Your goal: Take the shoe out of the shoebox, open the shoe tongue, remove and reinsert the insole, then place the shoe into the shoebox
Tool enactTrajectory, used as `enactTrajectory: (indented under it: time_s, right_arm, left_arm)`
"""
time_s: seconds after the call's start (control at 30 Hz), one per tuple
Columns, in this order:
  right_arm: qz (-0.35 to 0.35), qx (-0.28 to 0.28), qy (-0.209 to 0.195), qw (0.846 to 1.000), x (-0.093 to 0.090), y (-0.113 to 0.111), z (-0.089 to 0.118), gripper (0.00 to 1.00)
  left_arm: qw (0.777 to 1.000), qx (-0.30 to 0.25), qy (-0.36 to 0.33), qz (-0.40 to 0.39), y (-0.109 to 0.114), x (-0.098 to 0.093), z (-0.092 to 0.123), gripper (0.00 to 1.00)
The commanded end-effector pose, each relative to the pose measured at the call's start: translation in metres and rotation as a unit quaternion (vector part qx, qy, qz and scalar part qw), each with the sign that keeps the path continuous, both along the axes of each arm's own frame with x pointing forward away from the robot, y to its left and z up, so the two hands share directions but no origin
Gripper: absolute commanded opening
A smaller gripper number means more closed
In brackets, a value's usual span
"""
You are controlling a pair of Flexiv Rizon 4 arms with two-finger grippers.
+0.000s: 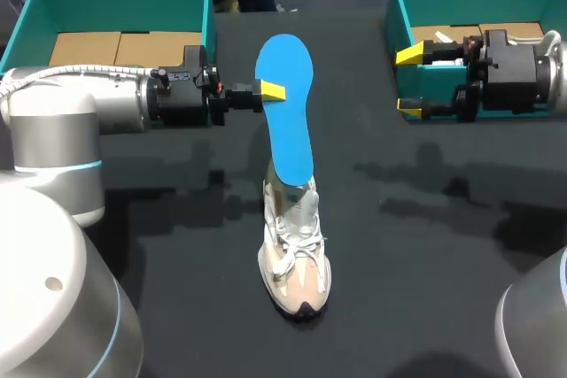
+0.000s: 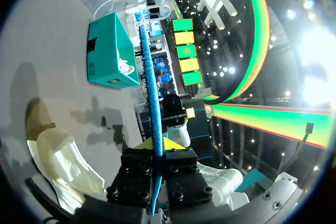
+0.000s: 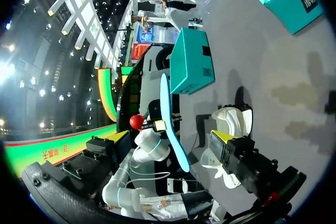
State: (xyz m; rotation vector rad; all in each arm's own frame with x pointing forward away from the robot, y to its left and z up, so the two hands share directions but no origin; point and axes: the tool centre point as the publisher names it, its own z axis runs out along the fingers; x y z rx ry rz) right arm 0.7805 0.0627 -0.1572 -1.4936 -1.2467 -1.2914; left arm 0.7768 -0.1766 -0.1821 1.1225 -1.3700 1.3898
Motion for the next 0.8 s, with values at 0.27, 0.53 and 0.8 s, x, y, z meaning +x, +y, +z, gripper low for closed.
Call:
enactTrajectory:
  time_s: [0.27,0.53,0.8]
  right_arm:
    - [0.005,0.003,0.002,1.000,0.003,0.001,-0.002,1.00]
    - [0.005,0.003,0.002,1.000,0.003,0.001,-0.002,1.00]
    - [0.005,0.003,0.002,1.000,0.003,0.001,-0.002,1.00]
  left_arm:
    - [0.970,0.046,-0.238,-0.022,0.011,0.002,0.040,0.00]
    - [0.915,0.060,-0.399,0.007,0.017,0.006,0.052,0.00]
    - [0.915,0.060,-0.399,0.007,0.017,0.006,0.052,0.00]
